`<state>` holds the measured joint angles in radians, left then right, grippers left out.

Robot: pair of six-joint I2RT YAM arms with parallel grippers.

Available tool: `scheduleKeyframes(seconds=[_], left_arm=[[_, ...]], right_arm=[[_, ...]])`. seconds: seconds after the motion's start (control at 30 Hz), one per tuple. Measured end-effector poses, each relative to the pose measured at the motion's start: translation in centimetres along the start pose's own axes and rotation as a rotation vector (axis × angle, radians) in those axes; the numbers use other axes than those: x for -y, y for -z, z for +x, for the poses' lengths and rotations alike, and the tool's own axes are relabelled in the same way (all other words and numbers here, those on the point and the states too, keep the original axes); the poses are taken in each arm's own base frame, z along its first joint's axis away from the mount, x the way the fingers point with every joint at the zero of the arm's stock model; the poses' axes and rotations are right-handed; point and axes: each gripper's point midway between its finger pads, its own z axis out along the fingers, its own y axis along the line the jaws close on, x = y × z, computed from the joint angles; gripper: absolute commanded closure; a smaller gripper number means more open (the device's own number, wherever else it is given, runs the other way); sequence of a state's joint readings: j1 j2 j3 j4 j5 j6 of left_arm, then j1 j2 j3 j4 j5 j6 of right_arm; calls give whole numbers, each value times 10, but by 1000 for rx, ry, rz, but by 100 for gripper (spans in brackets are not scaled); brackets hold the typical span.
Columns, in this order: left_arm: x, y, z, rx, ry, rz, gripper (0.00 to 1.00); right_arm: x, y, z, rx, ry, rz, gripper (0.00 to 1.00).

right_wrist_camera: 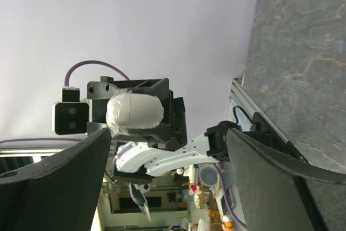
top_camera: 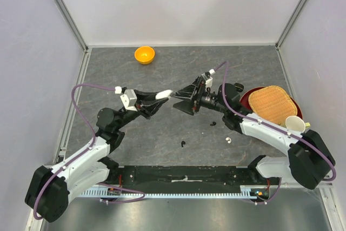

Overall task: Insert the wireless bluetooth earbuds into the charging case
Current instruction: Pick up the charging case at the center of the board.

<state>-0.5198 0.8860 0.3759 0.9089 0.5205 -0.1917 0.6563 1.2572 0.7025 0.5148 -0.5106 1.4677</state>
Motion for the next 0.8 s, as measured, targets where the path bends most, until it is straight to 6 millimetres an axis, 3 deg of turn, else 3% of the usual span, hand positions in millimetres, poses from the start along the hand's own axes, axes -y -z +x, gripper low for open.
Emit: scheduleKeyframes(seconds=[0.23,0.67,0.73,0.8], left_arm=[[9,-4,4,3,-1,51,98],[15,-6,11,-8,8,83,98],[14,-7,11,-8,9,82,98],[14,-7,10,-3,6,83,98]], right_arm=[[-5,-11,6,-29,-58,-47,8],[-16,-14,4,-33,-103,-99,52],[-17,-13,4,-32,-108,-101,50],[-18,-13,4,-33,-111,-102,38]])
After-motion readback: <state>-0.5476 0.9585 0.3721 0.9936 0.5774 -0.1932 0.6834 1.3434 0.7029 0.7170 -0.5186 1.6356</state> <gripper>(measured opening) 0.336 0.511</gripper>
